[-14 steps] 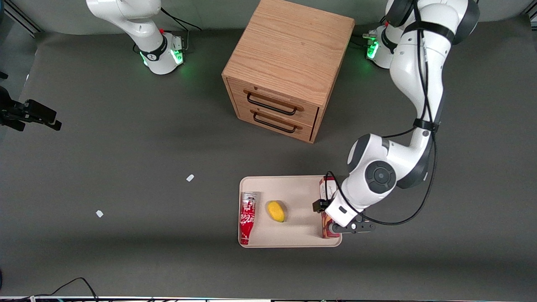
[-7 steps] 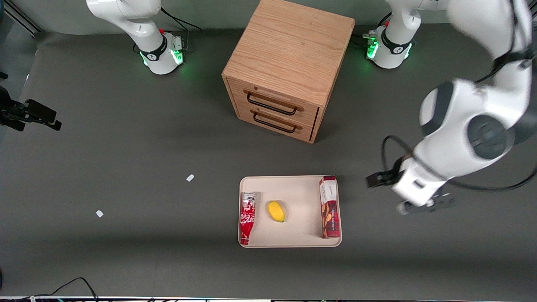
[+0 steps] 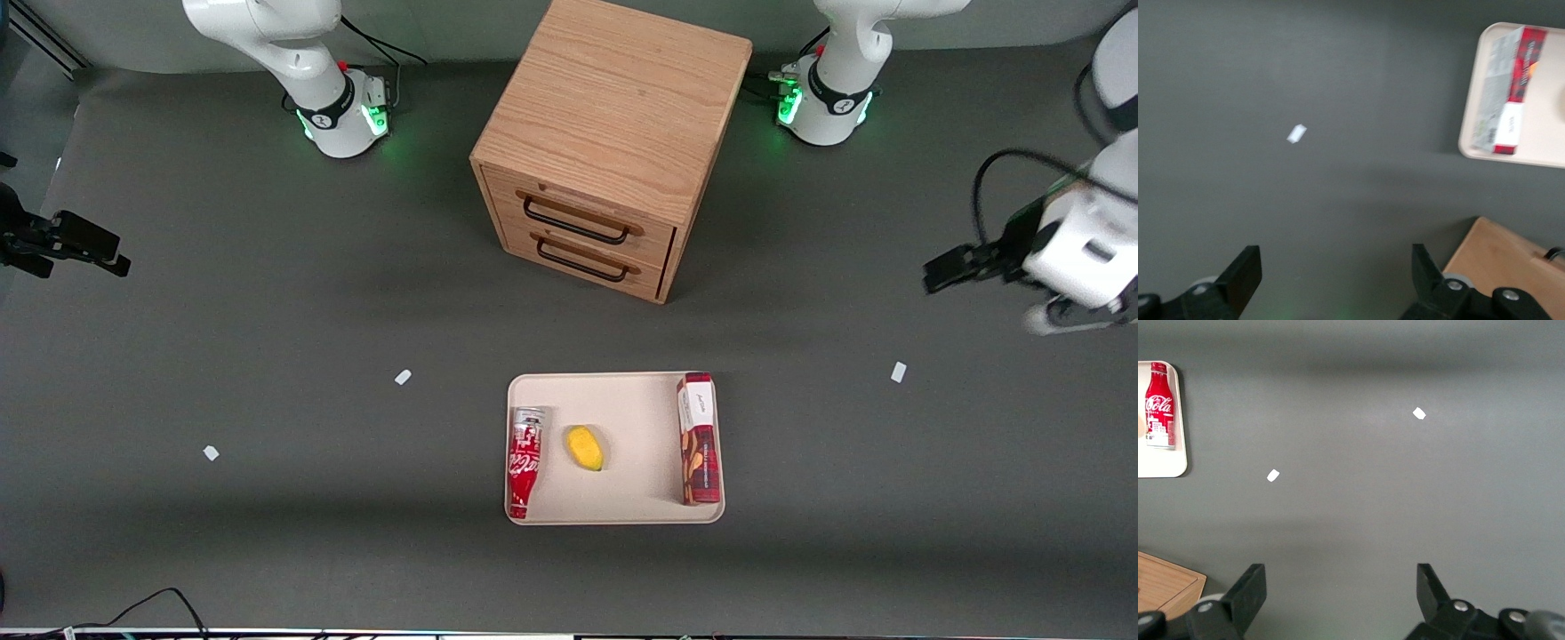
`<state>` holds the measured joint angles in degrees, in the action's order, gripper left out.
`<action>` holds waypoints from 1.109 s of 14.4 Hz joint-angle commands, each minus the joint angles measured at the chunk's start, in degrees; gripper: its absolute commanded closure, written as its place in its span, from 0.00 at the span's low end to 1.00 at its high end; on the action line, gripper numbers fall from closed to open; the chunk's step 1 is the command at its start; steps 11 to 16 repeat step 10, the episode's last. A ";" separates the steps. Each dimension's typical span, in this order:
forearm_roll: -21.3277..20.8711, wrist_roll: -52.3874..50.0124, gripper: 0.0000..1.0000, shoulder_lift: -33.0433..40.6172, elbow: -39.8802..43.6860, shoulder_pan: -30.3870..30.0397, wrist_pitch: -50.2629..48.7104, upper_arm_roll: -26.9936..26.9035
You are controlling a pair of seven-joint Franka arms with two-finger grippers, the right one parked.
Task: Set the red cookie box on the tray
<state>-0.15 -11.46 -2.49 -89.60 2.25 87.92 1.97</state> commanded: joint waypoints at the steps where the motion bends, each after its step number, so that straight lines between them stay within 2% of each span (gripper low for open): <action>1: -2.31 5.20 0.00 7.13 -3.04 -1.46 -3.71 0.49; 6: -1.87 9.79 0.00 12.59 -2.77 -3.48 -8.99 0.41; 16: -1.78 10.49 0.00 13.12 -2.60 -3.75 -9.70 0.41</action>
